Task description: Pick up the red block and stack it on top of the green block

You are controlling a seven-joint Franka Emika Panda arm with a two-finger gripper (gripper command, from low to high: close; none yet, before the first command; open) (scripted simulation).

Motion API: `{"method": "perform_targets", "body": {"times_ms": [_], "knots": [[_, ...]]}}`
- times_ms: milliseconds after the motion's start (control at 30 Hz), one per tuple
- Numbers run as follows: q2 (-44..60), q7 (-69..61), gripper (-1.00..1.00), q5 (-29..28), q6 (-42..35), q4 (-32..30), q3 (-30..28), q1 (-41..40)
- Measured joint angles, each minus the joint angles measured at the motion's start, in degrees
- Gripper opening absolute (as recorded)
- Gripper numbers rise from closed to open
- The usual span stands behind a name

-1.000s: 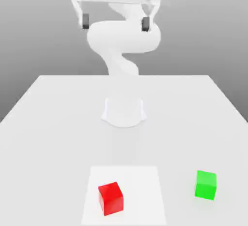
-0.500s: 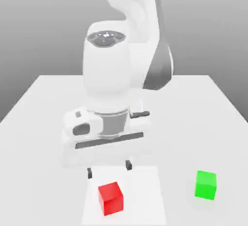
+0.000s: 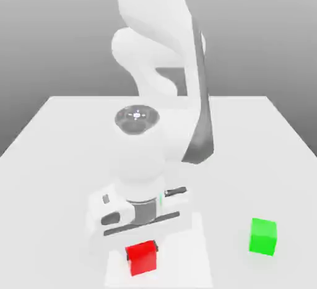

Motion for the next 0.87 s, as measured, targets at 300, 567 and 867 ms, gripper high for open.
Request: {"method": "perform_targets", "body": {"times_ms": [300,567,867], "knots": [[-9.4,16.26,-1.0,-2.41,-8.31,-1.02,8.21,12.98],[-4.14,28.92,-1.0,-6.09,-3.39,-0.74,11.1,21.93],[-3.09,29.27,1.0,-6.45,-2.4,-0.69,10.74,22.24]]}}
